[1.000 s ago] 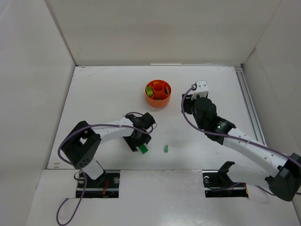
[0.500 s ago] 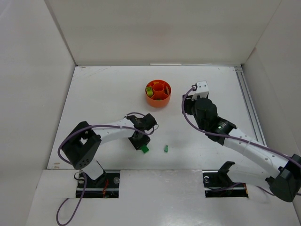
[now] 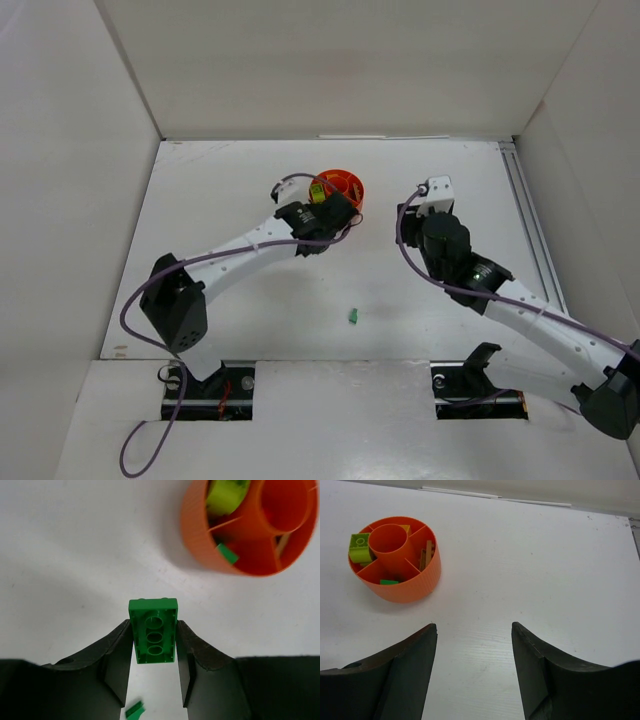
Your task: Sort the legos into containers by color
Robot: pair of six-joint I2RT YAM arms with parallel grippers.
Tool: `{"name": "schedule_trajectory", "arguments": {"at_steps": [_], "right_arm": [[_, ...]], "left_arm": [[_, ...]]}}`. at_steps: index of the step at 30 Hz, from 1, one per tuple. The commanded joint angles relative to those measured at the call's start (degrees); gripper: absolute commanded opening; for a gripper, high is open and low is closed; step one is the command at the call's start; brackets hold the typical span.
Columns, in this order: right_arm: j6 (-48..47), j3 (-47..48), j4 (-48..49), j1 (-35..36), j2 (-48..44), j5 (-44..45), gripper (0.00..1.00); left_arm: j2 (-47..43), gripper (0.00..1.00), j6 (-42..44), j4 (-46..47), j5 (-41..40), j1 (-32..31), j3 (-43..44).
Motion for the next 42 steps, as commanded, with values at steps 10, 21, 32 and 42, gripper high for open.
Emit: {"name": "schedule_trajectory", "arguments": {"at_steps": [10, 21, 32, 42], "right_arm": [[0.84, -0.58, -3.25, -4.13, -1.73, 3.25, 0.68], [2.51, -1.1, -3.25, -11.42, -1.2, -4.14, 0.68], [2.51, -2.16, -3.25, -15.2, -2.43, -5.91, 0.68], [2.51, -2.69, -3.25, -16.97, -3.49, -7.48, 0.68]], "left_arm": [[20.22, 0.3, -0.78, -13.97, -31.23, -2.09, 28.94], [25.51, 0.34, 0.0, -9.16, -36.79, -2.1, 31.6], [26.65, 0.39, 6.23, 4.72, -39.25, -2.1, 30.55], [25.25, 0.41, 12.13, 13.44, -33.54, 0.1, 26.86]]}}
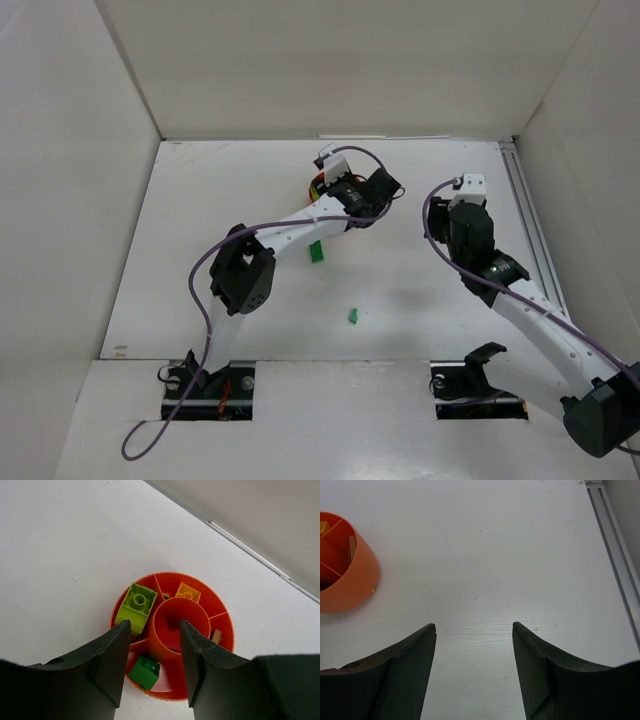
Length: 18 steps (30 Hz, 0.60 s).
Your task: Sort the legos into containers by color
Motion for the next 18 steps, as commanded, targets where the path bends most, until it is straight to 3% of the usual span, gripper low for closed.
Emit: {"name": "schedule_trajectory", "arguments": {"at_steps": [1, 5, 9, 13, 14, 15, 16, 18], "right_arm": [[0.8, 0.05, 1.1, -0.53, -1.1, -1.04, 0.68], [-4.53, 0.05, 3.29, -0.53, -0.58, -5.86, 0.68], [-10.97, -0.48, 7.85, 0.34, 1.7, -18.5, 0.68], [-11.59, 2.5, 6.91, 7.1, 8.9, -22.05, 0.68], [-11.07, 3.38, 6.29, 10.6, 10.65, -19.96, 0.68], [-10.19, 5.21, 6.29, 12.28, 12.33, -19.24, 0.68], [-5.49, 6.36, 4.55, 13.69, 15.91, -18.36, 0.68], [0.42, 9.95, 3.82, 16.76, 19.44, -18.35, 0.69]], "left_arm": [[-2.36, 0.41, 1.55, 2.83, 1.67, 0.45, -1.99], [-7.36, 0.41, -1.0, 0.2, 4.83, 0.97, -7.08], [-19.63, 0.48, -2.58, -1.2, 13.43, 3.16, -17.53], [-33.51, 0.71, -0.91, 0.99, 28.17, 8.43, -31.76], [-36.52, 0.79, 0.57, 2.13, 31.0, 11.05, -37.54], [-39.42, 0.95, 1.71, 2.92, 33.47, 12.47, -40.29], [-44.93, 1.0, 2.85, 3.89, 35.67, 13.79, -42.67], [-49.98, 1.0, 3.83, 3.9, 40.78, 17.22, -48.3]]}}
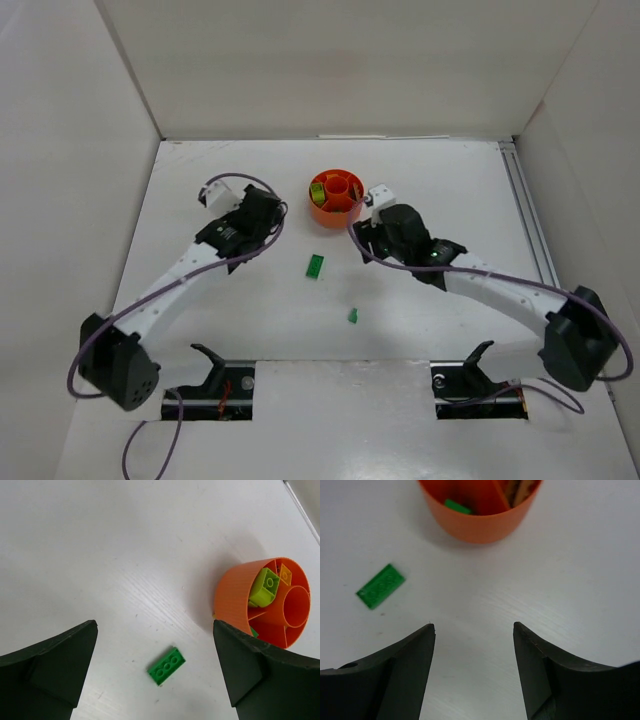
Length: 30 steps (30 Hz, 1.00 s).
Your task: Sort the legos into containers by color
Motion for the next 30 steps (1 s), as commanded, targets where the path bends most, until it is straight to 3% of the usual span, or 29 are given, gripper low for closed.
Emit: {"name": "schedule_trajectory", "arguments": {"at_steps": [1, 4, 9, 17, 30], "right_arm": [[13.2, 7.15, -1.46, 5.0, 6.92, -1.09, 0.69], [20.71, 15.11, -5.41, 10.01, 13.44, 3.29, 0.69], [33.38, 28.86, -20.1, 13.01, 28.91, 8.23, 0.69], [42.62, 33.36, -21.6, 13.53, 36.31, 10.42, 0.67], [51.23, 38.27, -20.46, 15.81, 45.09, 12.09, 0.67]], "left_arm": [[-8.4, 1.0, 3.07, 0.4, 11.26, 2.91, -6.58], [-15.61, 1.0, 3.07, -1.27, 12.31, 3.71, -10.2], [-23.17, 1.0, 3.6, -2.85, 14.16, 4.24, -12.74], [-29.07, 1.0, 7.64, -2.86, 15.48, 4.24, -14.77], [-29.07, 1.0, 13.18, -3.21, 16.01, 4.24, -14.69]]}}
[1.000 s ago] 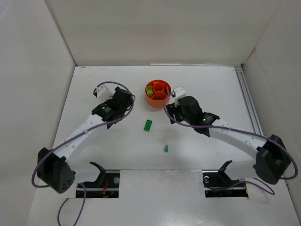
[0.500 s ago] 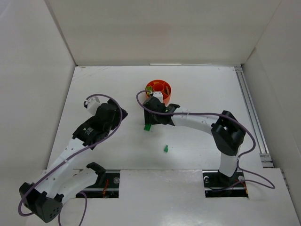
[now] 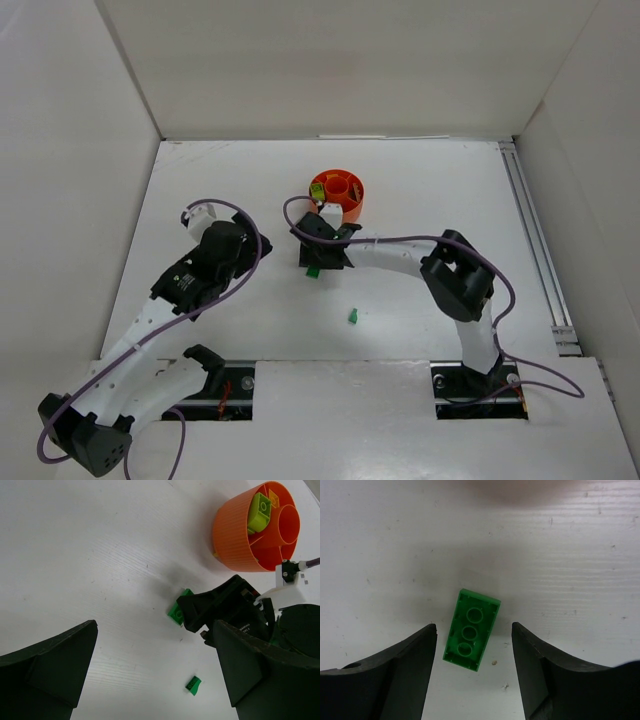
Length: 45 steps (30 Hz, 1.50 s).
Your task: Sort the legos into containers by color
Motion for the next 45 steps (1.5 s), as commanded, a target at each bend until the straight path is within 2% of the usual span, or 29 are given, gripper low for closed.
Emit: {"name": "schedule_trajectory", "arguments": {"at_steps": [1, 3, 9, 12, 15, 19, 20, 23, 25, 26, 27, 29, 30, 34, 38, 39, 40, 41, 45], "right_arm": [[3.68, 2.87, 1.03, 1.66, 1.32, 2.91, 0.67], [4.47, 2.34, 3.29, 1.66, 1.85, 3.44, 0.65], [5.0, 3.66, 1.3, 1.66, 4.05, 6.69, 0.62], [5.79, 3.66, 1.29, 1.66, 4.58, 8.89, 0.5], [5.79, 5.76, -0.9, 1.66, 7.2, 10.3, 0.45], [5.79, 7.45, -3.37, 1.66, 8.35, 10.3, 0.31], [5.79, 7.44, -2.85, 1.66, 6.88, 10.3, 0.26], [3.69, 3.86, -0.13, 2.18, 3.88, 11.53, 0.22], [-4.03, 0.25, 9.52, 2.18, -1.38, 13.62, 0.2], [-7.8, -4.99, 14.34, 2.71, -3.66, 14.77, 0.2], [-15.15, -7.48, 23.35, 2.71, -8.04, 15.74, 0.19], [-21.86, -11.61, 30.7, 2.71, -11.67, 18.47, 0.19], [-29.82, -14.07, 36.82, 2.71, -14.21, 19.43, 0.19], [-47.15, -16.99, 49.68, 2.71, -16.95, 19.71, 0.18], [-54.51, -18.93, 58.66, 0.35, -17.49, 14.88, 0.18], [-56.07, -18.93, 62.16, -4.62, -16.18, 5.39, 0.18], [-56.09, -18.93, 62.2, -4.67, -16.17, 5.29, 0.18], [-57.74, -18.93, 63.33, -6.06, -16.17, -3.5, 0.19], [-66.35, -16.83, 65.01, -12.22, -13.79, -20.52, 0.2]], "left_arm": [[-0.37, 1.0, 3.08, -0.19, 0.62, 0.2, 0.02], [-0.37, 1.0, 3.08, 0.6, 1.33, 0.2, 0.02], [-1.43, 1.0, 3.08, 2.53, 3.79, 0.2, -2.17], [-1.43, 1.0, 3.08, 2.53, 4.32, 0.2, -2.17], [-1.43, 1.0, 3.08, 2.01, 4.32, 0.2, -2.7], [-2.57, 1.0, 2.56, 1.39, 4.32, 0.2, -2.7], [-2.57, 1.0, 2.56, 1.39, 4.32, 0.2, -2.7], [-2.57, 1.0, 2.03, 1.39, 4.32, 0.2, -3.23], [-2.57, 1.0, 1.42, 0.87, 3.71, 0.2, -3.23], [-2.57, 1.0, 0.89, 0.86, 3.7, 0.2, -3.23], [-2.57, 1.0, 0.89, 0.34, 3.09, 0.2, -3.23], [-2.57, 1.0, 0.89, 0.34, 3.09, 0.2, -3.23], [-2.05, 1.0, 0.89, 0.34, 3.09, 0.2, -2.71], [-1.52, 1.0, 0.36, 1.47, 2.56, 0.2, -2.7], [0.5, 1.0, -0.16, 2.61, 2.56, 0.2, -1.65], [1.9, 1.0, -0.17, 2.62, 1.86, 0.2, -1.12], [1.91, 1.0, -0.17, 2.62, 1.86, 0.2, -1.12], [2.52, 1.0, -0.17, 3.14, 1.86, 0.2, -1.12], [3.14, 1.0, -0.7, 3.15, 0.28, 0.72, 0.02]]}}
